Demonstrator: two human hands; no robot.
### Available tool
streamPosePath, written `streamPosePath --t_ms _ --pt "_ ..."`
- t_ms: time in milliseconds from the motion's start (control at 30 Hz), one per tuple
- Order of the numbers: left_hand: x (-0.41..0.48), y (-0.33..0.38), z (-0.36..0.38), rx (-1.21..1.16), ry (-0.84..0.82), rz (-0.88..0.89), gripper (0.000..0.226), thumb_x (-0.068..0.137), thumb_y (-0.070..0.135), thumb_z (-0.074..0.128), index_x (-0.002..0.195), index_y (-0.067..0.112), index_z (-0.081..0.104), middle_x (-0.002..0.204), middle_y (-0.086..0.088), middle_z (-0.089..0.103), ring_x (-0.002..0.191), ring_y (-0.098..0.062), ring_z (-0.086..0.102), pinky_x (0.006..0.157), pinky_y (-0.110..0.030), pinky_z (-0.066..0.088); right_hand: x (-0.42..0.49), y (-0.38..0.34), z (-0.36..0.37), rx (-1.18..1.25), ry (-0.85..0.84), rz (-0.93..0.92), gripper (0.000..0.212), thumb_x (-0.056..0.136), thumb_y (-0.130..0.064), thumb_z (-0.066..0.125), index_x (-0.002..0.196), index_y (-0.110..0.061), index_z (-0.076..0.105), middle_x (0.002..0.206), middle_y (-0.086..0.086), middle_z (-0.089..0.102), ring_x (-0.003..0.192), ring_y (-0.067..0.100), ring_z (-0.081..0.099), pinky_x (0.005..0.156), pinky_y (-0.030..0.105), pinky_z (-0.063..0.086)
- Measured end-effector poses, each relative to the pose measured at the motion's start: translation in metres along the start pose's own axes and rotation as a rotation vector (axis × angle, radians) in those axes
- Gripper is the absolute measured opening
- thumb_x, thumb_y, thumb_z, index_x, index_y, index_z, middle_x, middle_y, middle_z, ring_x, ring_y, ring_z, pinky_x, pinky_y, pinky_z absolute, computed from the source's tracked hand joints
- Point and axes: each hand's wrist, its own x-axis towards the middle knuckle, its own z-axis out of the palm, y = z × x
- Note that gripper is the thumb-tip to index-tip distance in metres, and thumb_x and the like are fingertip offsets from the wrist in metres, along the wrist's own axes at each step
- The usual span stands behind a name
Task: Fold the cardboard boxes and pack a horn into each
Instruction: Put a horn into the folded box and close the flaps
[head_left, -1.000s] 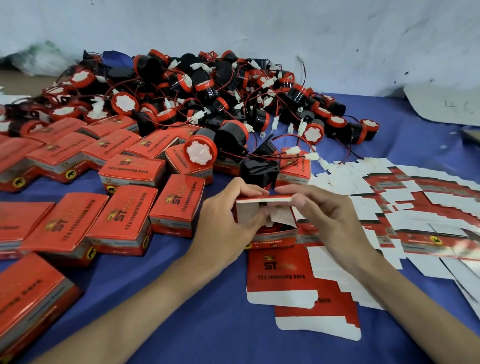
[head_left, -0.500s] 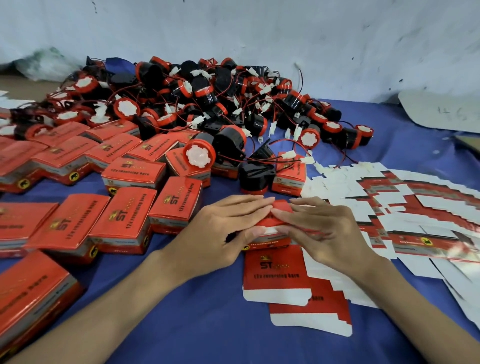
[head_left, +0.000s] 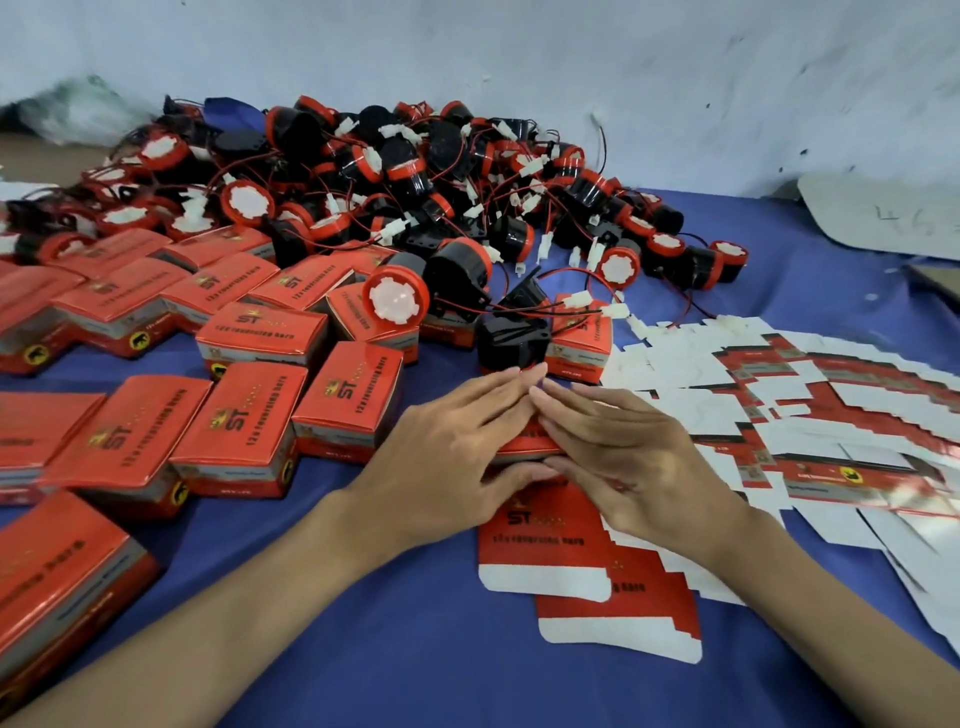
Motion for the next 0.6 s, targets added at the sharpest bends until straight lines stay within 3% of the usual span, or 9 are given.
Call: streamPosePath --t_ms 100,167,233,300,367,500,600 --pt "0.002 0.003 -0.005 0.137 0.028 0.017 0.056 0.091 0.047 0.049 0.125 0.004 0.061 0.128 -0.007 0.062 0.107 -0.024 0.063 0.071 -0.037 0.059 0.003 0.001 -0.009 0.08 0.009 0.101 0.04 0.088 -0.029 0.062 0.116 -0.001 0.066 0.129 0.011 0.057 0.124 0.023 0.054 0.099 0.042 0.047" --pt "0.004 0.002 -0.011 0.242 0.087 -0.021 0.053 0.09 0.045 0.052 0.124 0.006 0.062 0.126 -0.006 0.063 0.101 -0.025 0.062 0.071 -0.036 0.057 0.003 0.0 -0.017 0.052 -0.032 0.173 0.061 0.084 -0.046 0.061 0.126 -0.002 0.058 0.137 0.014 0.05 0.128 0.025 0.05 0.104 0.042 0.043" --pt "0.004 -0.002 -0.017 0.353 0.137 -0.11 0.048 0.088 0.041 0.058 0.124 0.009 0.062 0.125 -0.005 0.062 0.103 -0.027 0.059 0.081 -0.039 0.052 0.003 -0.004 -0.022 -0.008 -0.273 0.254 0.094 0.076 -0.072 0.05 0.144 -0.008 0.036 0.151 0.011 0.03 0.141 0.022 0.029 0.114 0.039 0.025" --pt "0.004 -0.007 -0.02 0.467 0.089 -0.206 0.049 0.084 0.036 0.065 0.125 0.011 0.061 0.124 -0.007 0.06 0.108 -0.031 0.056 0.097 -0.049 0.044 0.001 -0.012 -0.018 -0.048 -0.597 0.31 0.117 0.064 -0.093 0.031 0.151 -0.022 0.0 0.158 0.004 -0.004 0.147 0.015 -0.005 0.117 0.034 0.001" --pt "0.006 -0.01 -0.019 0.516 0.02 -0.274 0.052 0.079 0.033 0.069 0.125 0.012 0.06 0.121 -0.009 0.059 0.111 -0.033 0.054 0.104 -0.057 0.035 -0.002 -0.016 -0.011 -0.091 -0.74 0.312 0.113 0.064 -0.095 0.02 0.15 -0.028 -0.011 0.156 0.0 -0.02 0.144 0.012 -0.02 0.112 0.028 -0.013" --pt "0.01 -0.013 -0.018 0.601 -0.028 -0.322 0.053 0.079 0.033 0.07 0.125 0.01 0.058 0.121 -0.011 0.057 0.116 -0.034 0.05 0.103 -0.059 0.034 -0.002 -0.016 -0.013 -0.177 -0.728 0.27 0.095 0.077 -0.082 0.007 0.153 -0.024 0.004 0.159 0.004 -0.004 0.147 0.017 -0.002 0.116 0.029 -0.004" --pt "0.009 -0.014 -0.018 0.721 -0.152 -0.381 0.064 0.083 0.028 0.064 0.141 0.01 0.044 0.14 -0.013 0.046 0.133 -0.036 0.038 0.105 -0.067 0.026 -0.003 -0.022 -0.012 -0.192 -0.786 0.239 0.105 0.072 -0.089 0.004 0.152 -0.023 -0.005 0.158 0.009 -0.012 0.146 0.023 -0.011 0.116 0.036 -0.008"
